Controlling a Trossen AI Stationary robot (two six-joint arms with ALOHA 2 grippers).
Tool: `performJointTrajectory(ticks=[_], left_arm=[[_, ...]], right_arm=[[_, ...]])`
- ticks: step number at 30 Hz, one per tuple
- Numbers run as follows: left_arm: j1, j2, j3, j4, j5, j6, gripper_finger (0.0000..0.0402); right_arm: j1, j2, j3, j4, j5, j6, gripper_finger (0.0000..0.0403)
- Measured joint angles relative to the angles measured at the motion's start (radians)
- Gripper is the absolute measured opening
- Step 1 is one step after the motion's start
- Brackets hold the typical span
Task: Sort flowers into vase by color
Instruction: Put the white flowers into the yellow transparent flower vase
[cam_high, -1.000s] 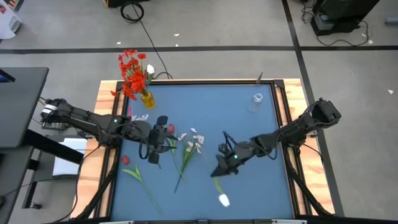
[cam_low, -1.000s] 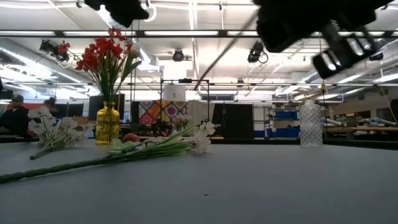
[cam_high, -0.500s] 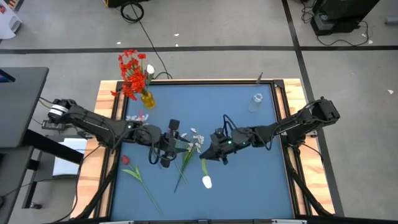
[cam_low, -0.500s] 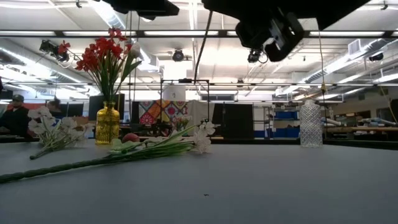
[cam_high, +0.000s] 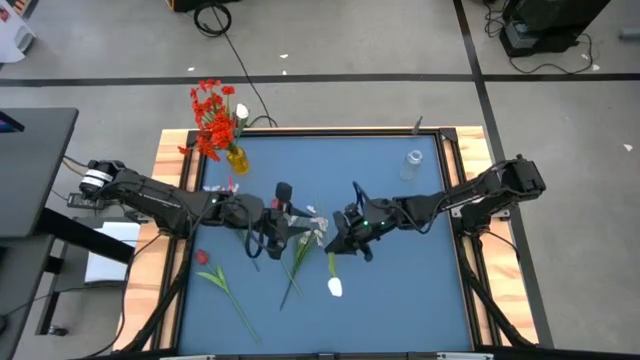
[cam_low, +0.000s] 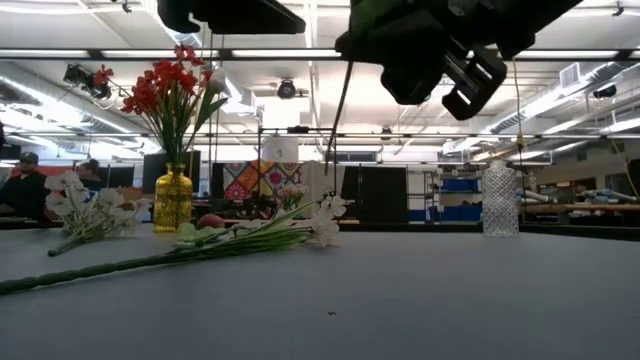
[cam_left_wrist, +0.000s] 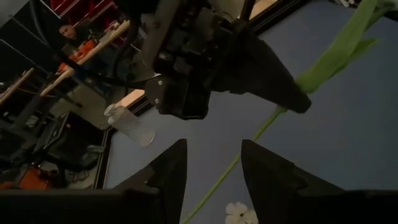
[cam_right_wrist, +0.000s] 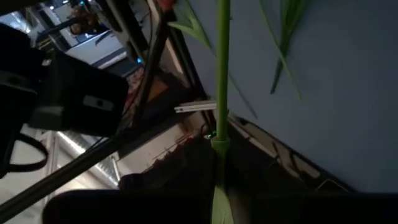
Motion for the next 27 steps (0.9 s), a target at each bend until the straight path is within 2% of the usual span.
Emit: performJointTrajectory(ticks=[5,11,17,20,24,27], left_arm=[[0.014,0.000,0.000,-0.006,0.001,0.000,0.0158],[0.017,0.012,0.000,-0.008,0.001,0.001,0.0158],[0.015,0.071,0.000,-0.012,0.004,0.017,0.0158],[0.009,0.082,0.000,0.000,0.004,-0.010,0.0158],[0.009,0.080,0.000,0.014,0.007,-0.130,0.0158],[-0.002,0.080,0.000,0.013,0.001,-0.121,0.0158]], right_arm=[[-0.025,0.000,0.000,0.025,-0.033,0.004,0.0036],[-0.046,0.000,0.000,0.043,-0.093,0.115,0.0037],[-0.050,0.000,0.000,0.129,-0.090,0.182,0.0037],[-0.053,0.000,0.000,0.148,-0.085,0.184,0.0037],[-0.071,0.000,0.000,0.152,-0.086,0.155,0.0037],[-0.092,0.000,0.000,0.157,-0.083,0.093,0.0037]])
